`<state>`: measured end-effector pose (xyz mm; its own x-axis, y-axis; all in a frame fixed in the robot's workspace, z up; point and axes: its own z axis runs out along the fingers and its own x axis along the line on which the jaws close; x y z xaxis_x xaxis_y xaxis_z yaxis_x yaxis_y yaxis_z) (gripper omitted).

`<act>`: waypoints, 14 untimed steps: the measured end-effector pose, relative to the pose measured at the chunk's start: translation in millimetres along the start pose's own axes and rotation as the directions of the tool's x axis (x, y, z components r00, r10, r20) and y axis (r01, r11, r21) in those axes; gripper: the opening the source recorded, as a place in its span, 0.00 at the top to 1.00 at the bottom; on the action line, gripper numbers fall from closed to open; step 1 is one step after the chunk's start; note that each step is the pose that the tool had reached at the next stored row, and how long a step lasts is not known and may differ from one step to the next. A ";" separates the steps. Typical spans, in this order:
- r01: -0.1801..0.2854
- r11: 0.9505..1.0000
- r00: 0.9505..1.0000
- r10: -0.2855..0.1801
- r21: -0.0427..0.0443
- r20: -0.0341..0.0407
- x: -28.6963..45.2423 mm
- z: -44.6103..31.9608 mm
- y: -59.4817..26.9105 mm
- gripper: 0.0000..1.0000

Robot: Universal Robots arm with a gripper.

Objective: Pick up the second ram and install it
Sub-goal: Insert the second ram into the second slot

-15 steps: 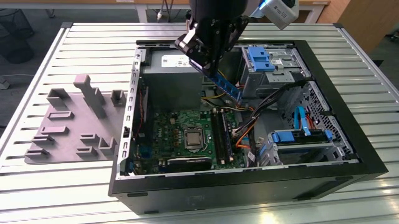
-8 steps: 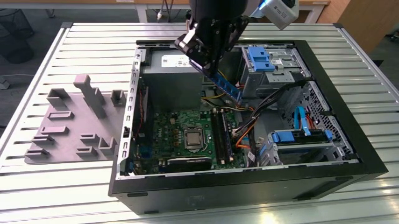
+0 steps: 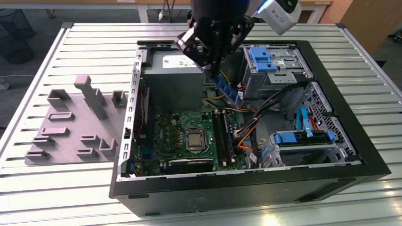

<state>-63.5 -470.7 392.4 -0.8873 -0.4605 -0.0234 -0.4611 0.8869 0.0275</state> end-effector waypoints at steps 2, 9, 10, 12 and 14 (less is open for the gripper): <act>-0.037 0.999 0.999 0.037 0.001 0.001 0.0 0.4 0.0 0.86; -0.164 0.987 0.987 0.164 0.003 0.005 0.0 1.8 0.0 0.86; -0.181 0.983 0.983 0.181 0.004 0.005 0.1 2.0 -0.1 0.86; -0.217 0.976 0.976 0.217 0.004 0.007 0.1 2.5 -0.1 0.86; -0.252 0.968 0.968 0.252 0.005 0.008 0.1 3.0 -0.1 0.86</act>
<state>-63.6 -470.7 389.4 -0.9747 -0.2223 -0.0234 -0.2229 0.9745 0.0275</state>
